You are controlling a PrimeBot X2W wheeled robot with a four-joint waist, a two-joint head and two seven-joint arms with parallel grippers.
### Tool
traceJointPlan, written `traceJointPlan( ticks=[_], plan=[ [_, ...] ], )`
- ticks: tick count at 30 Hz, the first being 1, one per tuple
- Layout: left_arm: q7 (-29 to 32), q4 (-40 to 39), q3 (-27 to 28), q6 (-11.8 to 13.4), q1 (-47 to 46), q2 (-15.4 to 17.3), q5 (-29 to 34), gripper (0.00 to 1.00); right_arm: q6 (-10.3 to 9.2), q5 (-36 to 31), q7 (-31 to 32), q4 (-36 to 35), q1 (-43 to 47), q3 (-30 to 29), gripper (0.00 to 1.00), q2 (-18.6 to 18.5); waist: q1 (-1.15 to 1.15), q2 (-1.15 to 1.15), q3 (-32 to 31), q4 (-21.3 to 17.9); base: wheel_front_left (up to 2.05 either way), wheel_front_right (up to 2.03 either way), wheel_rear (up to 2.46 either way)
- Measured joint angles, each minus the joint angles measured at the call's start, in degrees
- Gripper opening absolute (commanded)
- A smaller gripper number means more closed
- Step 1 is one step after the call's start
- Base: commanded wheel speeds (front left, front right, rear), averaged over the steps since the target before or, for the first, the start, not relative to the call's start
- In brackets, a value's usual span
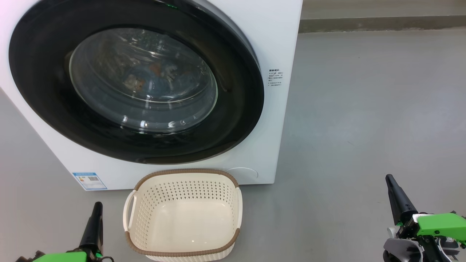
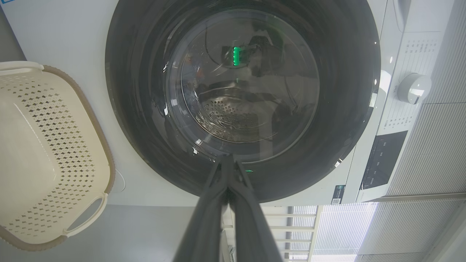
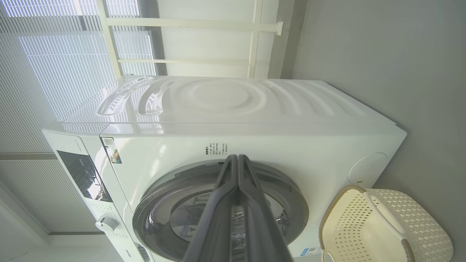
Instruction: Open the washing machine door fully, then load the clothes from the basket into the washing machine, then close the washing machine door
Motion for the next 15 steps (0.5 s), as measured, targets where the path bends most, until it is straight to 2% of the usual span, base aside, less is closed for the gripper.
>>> traceJointPlan(
  ticks=[15],
  plan=[
    [0.0,0.0,0.0,0.0,0.0,0.0,0.0,0.0,0.0,0.0,0.0,0.0,0.0,0.0,0.0,0.0,0.0,0.0,0.0,0.0,0.0,0.0,0.0]
  ],
)
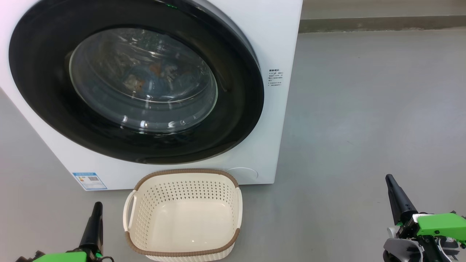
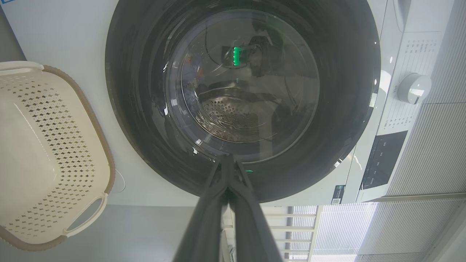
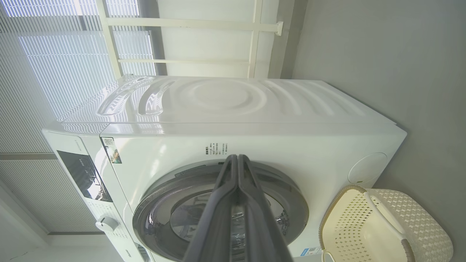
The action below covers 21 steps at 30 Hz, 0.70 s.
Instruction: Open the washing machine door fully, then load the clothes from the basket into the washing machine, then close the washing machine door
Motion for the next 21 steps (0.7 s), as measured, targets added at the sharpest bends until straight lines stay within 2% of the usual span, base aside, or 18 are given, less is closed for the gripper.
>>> traceJointPlan(
  ticks=[21],
  plan=[
    [0.0,0.0,0.0,0.0,0.0,0.0,0.0,0.0,-0.01,0.2,0.0,0.0,0.0,0.0,0.0,0.0,0.0,0.0,0.0,0.0,0.0,0.0,0.0]
  ],
)
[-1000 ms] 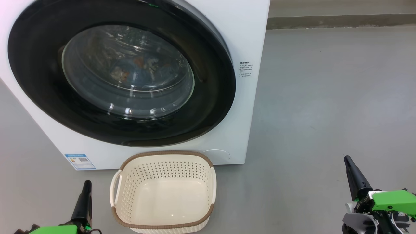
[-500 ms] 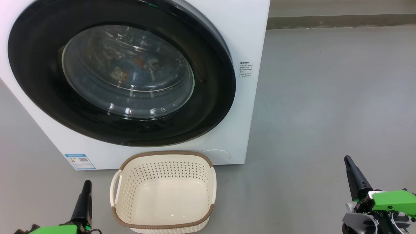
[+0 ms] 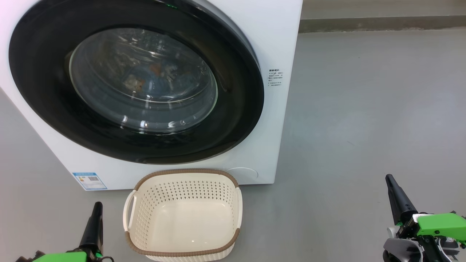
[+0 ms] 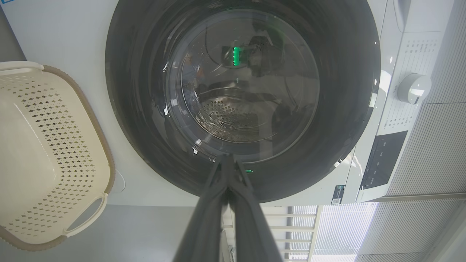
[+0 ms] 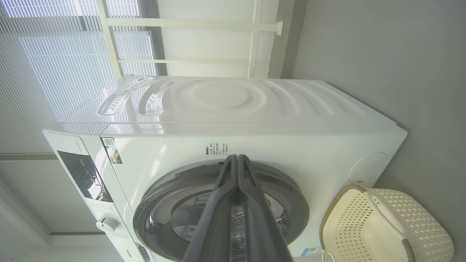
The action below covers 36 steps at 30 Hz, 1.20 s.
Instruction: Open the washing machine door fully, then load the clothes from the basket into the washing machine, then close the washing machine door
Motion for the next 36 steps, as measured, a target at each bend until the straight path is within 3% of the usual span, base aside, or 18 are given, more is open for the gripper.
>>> traceJointPlan(
  ticks=[36],
  plan=[
    [0.0,0.0,0.0,0.0,0.0,0.0,0.0,0.0,0.0,0.0,0.0,0.0,0.0,0.1,0.0,0.0,0.0,0.0,0.0,0.0,0.0,0.0,0.0]
  ],
)
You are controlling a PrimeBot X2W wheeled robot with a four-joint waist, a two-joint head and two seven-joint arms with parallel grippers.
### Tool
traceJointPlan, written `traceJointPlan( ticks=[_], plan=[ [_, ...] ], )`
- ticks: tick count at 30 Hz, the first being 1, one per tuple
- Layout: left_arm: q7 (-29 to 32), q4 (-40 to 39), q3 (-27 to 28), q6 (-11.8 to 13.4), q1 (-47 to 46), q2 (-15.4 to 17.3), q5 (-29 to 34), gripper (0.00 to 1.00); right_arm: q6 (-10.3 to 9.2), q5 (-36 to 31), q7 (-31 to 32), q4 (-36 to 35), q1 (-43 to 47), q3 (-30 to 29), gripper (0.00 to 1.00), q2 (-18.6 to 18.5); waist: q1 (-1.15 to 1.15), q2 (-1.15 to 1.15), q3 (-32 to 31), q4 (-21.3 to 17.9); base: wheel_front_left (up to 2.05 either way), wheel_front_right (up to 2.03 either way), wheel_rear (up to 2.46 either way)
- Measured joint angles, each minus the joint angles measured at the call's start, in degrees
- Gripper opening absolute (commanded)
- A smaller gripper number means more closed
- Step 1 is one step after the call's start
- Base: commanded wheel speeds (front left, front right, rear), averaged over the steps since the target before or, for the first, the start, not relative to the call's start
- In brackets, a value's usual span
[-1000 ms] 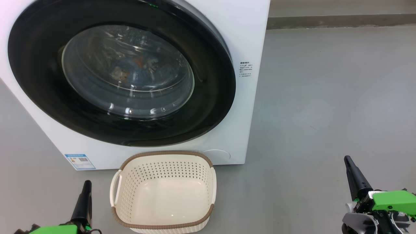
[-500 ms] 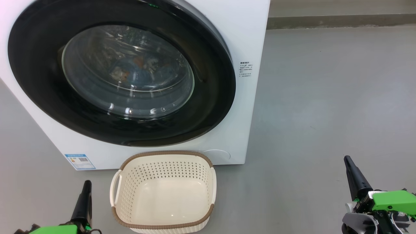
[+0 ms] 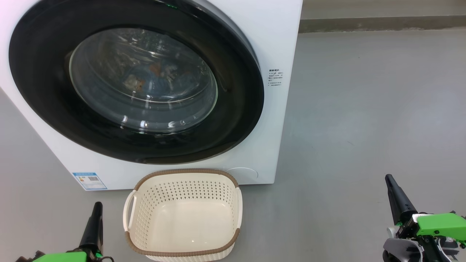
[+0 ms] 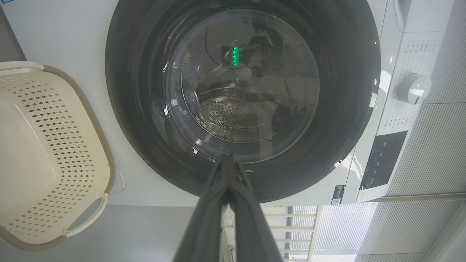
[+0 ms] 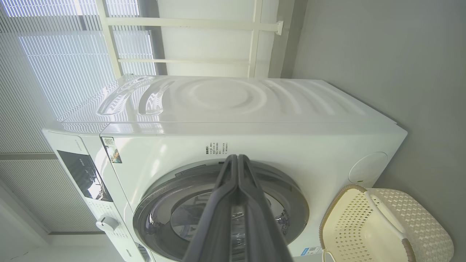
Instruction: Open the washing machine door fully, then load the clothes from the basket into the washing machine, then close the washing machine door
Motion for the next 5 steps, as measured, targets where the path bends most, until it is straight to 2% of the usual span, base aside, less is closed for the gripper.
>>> traceJointPlan(
  ticks=[5],
  plan=[
    [0.0,0.0,0.0,0.0,0.0,0.0,0.0,0.0,0.01,0.0,0.0,0.0,0.0,0.0,0.0,0.0,0.0,0.0,0.0,0.0,0.0,0.0,0.0]
  ],
)
